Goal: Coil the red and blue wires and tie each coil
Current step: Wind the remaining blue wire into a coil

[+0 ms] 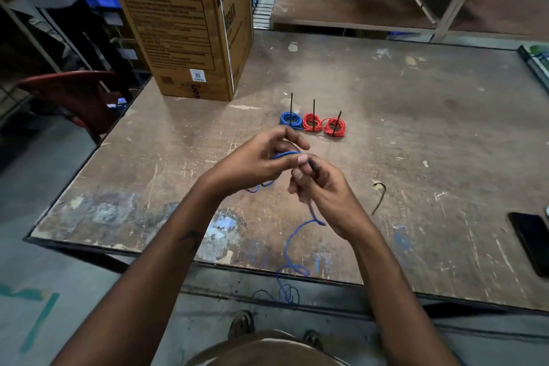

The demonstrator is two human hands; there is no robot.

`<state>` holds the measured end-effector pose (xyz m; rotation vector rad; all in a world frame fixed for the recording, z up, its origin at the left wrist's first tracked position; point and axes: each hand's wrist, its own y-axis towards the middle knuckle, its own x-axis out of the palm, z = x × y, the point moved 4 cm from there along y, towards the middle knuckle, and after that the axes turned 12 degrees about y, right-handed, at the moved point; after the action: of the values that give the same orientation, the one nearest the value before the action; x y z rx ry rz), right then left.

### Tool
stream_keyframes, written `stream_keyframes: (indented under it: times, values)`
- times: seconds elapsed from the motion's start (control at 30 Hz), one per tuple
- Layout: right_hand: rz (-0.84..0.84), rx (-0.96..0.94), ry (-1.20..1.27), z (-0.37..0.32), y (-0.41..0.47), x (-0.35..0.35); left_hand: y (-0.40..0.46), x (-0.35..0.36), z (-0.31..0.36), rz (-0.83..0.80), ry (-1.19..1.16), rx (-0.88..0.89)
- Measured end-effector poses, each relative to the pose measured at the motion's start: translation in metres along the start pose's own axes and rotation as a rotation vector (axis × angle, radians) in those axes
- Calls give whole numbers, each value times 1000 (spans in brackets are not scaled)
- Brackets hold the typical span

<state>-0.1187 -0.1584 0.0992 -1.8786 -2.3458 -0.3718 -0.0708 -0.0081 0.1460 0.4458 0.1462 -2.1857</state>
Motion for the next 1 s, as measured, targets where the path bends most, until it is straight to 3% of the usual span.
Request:
stream_keyframes:
  times: [0.1,0.23,0.37,0.47,0.53,0.6,0.77,0.83,1.0]
  values:
    - [97,-7,-14,-3,3,-2,2,-9,-9,210,89,73]
    - [251,-27,67,-4,-4,-14,-10,-5,-57,290,213,99]
    - [191,-22,410,-18,-10,-20,-17,2,-101,321,481,125]
    - [146,-2,531,-27,-13,-24,-16,17,-122,333,631,81]
    - [120,14,547,-28,-13,-25,-12,34,-139,336,525,-83]
    - [77,17,550,-29,-12,-24,-4,51,-148,413,272,-206]
    - [17,41,550,-26,-14,-28,23,76,-142,565,-380,-261]
    - [-7,59,536,-24,-18,-32,34,73,-139,603,-457,-238]
    - [-63,203,450,-14,-29,-49,46,61,-121,540,-354,-252]
